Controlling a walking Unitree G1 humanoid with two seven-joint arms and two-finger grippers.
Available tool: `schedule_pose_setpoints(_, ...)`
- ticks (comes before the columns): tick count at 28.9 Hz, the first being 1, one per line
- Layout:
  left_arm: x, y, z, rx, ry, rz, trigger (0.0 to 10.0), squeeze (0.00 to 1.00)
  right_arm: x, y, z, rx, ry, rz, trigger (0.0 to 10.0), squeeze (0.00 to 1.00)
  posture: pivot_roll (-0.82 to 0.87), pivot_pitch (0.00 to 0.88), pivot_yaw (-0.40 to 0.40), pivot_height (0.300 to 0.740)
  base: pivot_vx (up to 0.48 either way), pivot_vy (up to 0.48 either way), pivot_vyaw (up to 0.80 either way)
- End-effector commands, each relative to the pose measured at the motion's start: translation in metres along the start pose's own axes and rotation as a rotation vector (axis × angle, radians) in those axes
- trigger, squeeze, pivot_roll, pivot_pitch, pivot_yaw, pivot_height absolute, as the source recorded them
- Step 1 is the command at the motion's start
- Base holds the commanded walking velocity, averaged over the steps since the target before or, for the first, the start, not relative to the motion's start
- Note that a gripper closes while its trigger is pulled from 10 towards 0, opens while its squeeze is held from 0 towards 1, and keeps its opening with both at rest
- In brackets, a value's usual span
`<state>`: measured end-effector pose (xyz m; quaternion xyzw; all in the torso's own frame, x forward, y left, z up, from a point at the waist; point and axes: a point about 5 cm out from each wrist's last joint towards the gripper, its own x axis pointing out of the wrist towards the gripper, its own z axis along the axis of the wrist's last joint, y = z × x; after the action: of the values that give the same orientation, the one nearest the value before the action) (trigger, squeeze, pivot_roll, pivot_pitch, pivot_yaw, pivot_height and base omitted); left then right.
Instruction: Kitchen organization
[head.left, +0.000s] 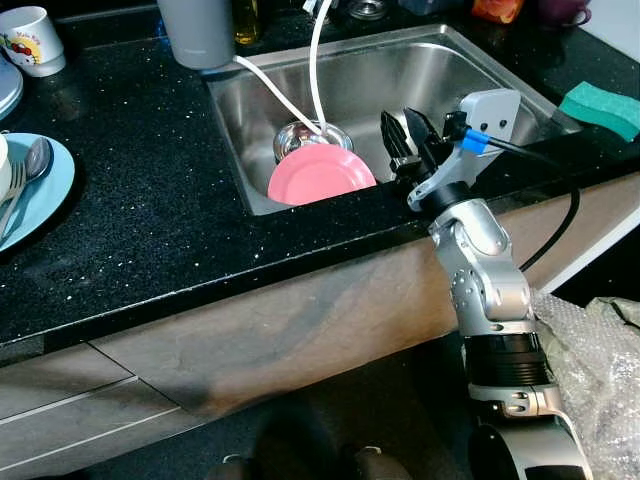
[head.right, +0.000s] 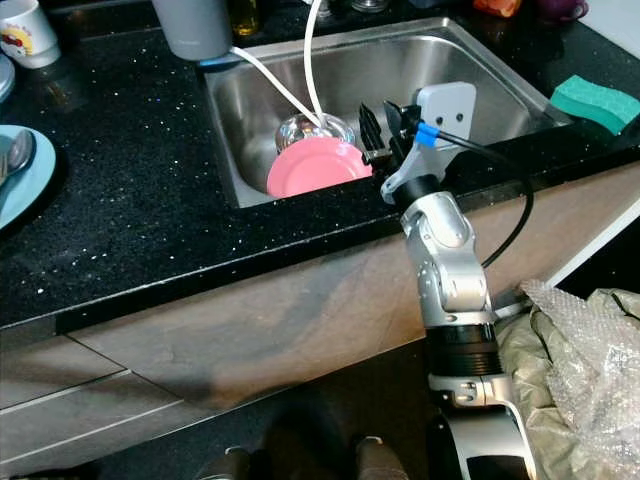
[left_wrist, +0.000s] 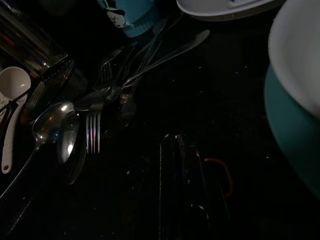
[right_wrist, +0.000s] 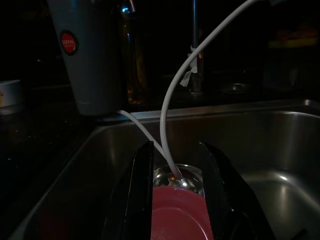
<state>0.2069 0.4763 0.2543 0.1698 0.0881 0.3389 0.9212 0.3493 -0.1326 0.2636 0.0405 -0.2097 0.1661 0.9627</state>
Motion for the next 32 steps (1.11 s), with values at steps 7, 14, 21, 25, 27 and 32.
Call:
schedule_pose_setpoints(7, 0.012, -0.015, -0.01, -0.037, 0.027, -0.041, 10.0, 0.0, 0.0, 0.0, -0.001, -0.001, 0.003, -0.001, 10.0, 0.0, 0.06, 0.197, 0.0, 0.74, 0.0, 0.0, 0.0)
schedule_pose_setpoints(14, 0.021, -0.029, -0.005, -0.051, 0.033, -0.111, 10.0, 0.0, -0.001, -0.001, -0.001, -0.003, 0.005, -0.004, 10.0, 0.0, 0.05, 0.203, 0.005, 0.74, 0.0, 0.0, 0.0)
schedule_pose_setpoints(21, 0.025, -0.04, -0.006, -0.043, 0.061, -0.192, 10.0, 0.0, -0.002, -0.002, -0.001, -0.006, 0.006, -0.009, 10.0, 0.0, 0.05, 0.204, 0.006, 0.74, 0.0, 0.0, 0.0)
schedule_pose_setpoints(25, 0.027, -0.05, -0.007, -0.05, 0.08, -0.258, 10.0, 0.0, -0.002, -0.002, -0.001, -0.008, 0.006, -0.007, 10.0, 0.0, 0.05, 0.204, 0.005, 0.74, 0.0, 0.0, 0.0)
schedule_pose_setpoints(27, 0.028, -0.053, -0.006, -0.052, 0.068, -0.272, 10.0, 0.0, -0.002, -0.002, -0.001, -0.008, 0.007, -0.006, 10.0, 0.0, 0.05, 0.203, 0.002, 0.74, 0.0, 0.0, 0.0)
schedule_pose_setpoints(32, 0.03, -0.062, 0.003, -0.043, 0.003, -0.332, 10.0, 0.0, -0.002, -0.001, -0.001, -0.01, 0.007, -0.003, 10.0, 0.0, 0.04, 0.2, 0.001, 0.74, 0.0, 0.0, 0.0)
